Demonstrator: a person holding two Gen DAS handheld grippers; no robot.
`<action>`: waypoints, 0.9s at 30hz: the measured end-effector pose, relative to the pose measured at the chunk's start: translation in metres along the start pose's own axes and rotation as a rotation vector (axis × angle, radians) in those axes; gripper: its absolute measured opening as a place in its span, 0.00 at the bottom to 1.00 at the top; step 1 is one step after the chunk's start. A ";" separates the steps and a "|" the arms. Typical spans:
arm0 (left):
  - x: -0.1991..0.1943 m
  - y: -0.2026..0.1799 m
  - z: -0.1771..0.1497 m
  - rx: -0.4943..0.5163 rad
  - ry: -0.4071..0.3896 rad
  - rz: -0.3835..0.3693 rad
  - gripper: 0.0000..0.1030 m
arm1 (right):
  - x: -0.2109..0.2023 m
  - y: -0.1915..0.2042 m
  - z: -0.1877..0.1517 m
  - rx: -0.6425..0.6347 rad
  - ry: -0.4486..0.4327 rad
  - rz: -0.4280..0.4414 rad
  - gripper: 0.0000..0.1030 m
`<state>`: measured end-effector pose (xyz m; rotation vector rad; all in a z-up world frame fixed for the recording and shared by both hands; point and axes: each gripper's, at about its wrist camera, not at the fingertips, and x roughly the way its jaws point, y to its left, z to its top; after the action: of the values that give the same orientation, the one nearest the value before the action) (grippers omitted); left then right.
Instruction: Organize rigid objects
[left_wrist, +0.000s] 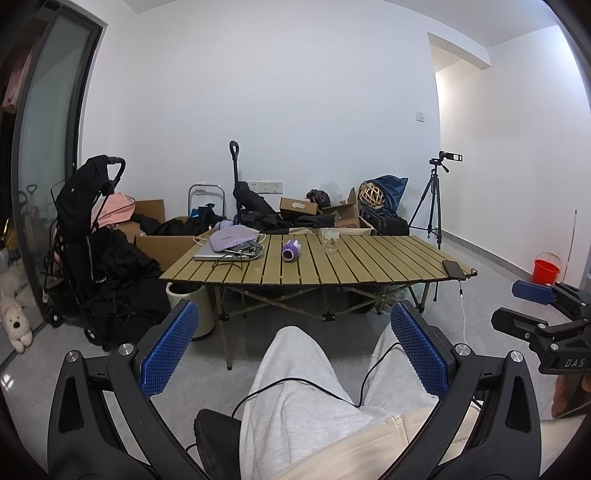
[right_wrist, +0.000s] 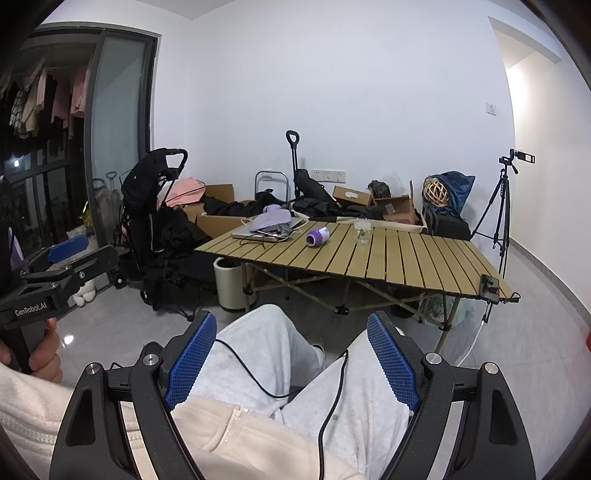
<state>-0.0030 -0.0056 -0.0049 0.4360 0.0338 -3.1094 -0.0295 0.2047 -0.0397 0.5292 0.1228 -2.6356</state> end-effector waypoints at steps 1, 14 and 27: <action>0.000 0.001 0.000 -0.003 0.001 -0.001 1.00 | 0.000 0.001 0.000 -0.003 0.001 0.000 0.85; -0.002 0.003 -0.001 -0.005 -0.005 0.000 1.00 | 0.002 0.003 0.001 -0.012 -0.002 0.000 0.85; -0.001 0.002 -0.001 -0.005 -0.004 -0.001 1.00 | 0.003 0.003 0.001 -0.012 0.000 0.001 0.85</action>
<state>-0.0012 -0.0077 -0.0059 0.4296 0.0411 -3.1107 -0.0306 0.2005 -0.0396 0.5248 0.1384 -2.6325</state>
